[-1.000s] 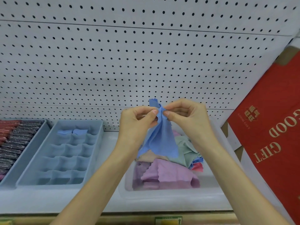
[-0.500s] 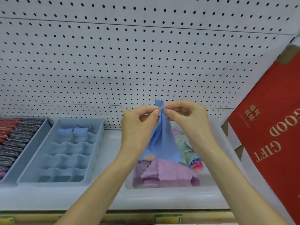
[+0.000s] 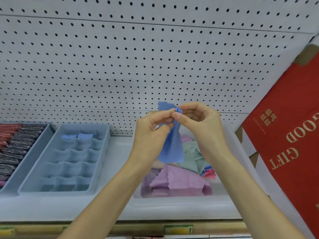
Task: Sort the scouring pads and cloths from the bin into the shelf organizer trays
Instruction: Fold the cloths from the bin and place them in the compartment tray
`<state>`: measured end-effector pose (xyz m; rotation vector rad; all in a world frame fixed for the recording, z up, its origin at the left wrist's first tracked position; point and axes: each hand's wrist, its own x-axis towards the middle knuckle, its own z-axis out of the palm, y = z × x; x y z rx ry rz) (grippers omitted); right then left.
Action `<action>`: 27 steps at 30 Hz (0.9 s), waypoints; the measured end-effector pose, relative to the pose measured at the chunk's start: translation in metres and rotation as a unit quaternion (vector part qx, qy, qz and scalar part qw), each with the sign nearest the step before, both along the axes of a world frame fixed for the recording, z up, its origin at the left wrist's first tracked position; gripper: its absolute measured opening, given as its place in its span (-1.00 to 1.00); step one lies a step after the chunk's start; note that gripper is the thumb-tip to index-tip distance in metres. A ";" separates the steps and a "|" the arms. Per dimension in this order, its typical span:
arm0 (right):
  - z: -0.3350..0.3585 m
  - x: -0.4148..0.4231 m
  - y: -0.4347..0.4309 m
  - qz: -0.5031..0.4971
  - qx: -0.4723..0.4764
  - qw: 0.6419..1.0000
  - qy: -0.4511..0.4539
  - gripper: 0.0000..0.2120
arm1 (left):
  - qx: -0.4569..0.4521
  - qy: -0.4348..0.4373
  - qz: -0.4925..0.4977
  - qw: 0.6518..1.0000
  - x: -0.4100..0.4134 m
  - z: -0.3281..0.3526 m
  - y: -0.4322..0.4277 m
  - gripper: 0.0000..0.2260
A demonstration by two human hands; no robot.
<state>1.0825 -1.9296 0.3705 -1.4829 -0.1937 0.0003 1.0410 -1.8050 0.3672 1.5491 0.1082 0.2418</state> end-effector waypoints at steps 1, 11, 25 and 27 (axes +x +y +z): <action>0.000 0.000 0.000 0.000 0.009 1.000 0.001 -0.87 | -0.020 0.000 -0.009 1.000 0.000 0.001 0.000 -0.63; 0.002 0.003 -0.005 0.029 0.049 0.998 0.021 -0.85 | -0.069 -0.020 -0.055 0.996 -0.005 0.005 0.001 -0.69; 0.016 0.001 -0.011 0.110 0.029 0.994 0.006 -0.92 | 0.038 0.066 -0.168 0.983 0.028 -0.017 0.066 -0.42; 0.018 0.003 -0.013 0.108 0.020 0.994 -0.002 -0.92 | 0.003 0.092 -0.194 0.977 0.029 -0.023 0.069 -0.57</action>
